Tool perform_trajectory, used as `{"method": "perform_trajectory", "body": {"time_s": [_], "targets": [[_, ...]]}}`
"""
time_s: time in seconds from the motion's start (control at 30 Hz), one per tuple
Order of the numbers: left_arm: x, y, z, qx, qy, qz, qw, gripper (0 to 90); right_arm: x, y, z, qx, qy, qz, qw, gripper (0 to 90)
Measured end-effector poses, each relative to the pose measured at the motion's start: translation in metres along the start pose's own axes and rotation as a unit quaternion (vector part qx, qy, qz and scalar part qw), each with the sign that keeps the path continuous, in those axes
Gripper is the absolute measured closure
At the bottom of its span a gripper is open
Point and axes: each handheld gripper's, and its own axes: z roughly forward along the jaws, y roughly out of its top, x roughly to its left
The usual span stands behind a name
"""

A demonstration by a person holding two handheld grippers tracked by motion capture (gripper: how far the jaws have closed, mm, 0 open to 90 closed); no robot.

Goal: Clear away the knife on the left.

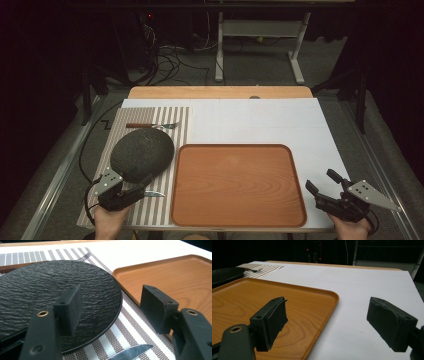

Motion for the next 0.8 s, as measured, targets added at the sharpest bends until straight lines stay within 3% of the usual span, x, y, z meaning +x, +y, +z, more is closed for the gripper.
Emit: {"method": "perform_trajectory", "body": {"time_s": [0.8], "targets": [[0.0001, -0.0001, 0.0021, 0.009, -0.004, -0.001, 1.0, 31.9, 0.002, -0.0001, 0.0033, 0.012, 0.01, -0.002, 0.9999, 16.9]]}}
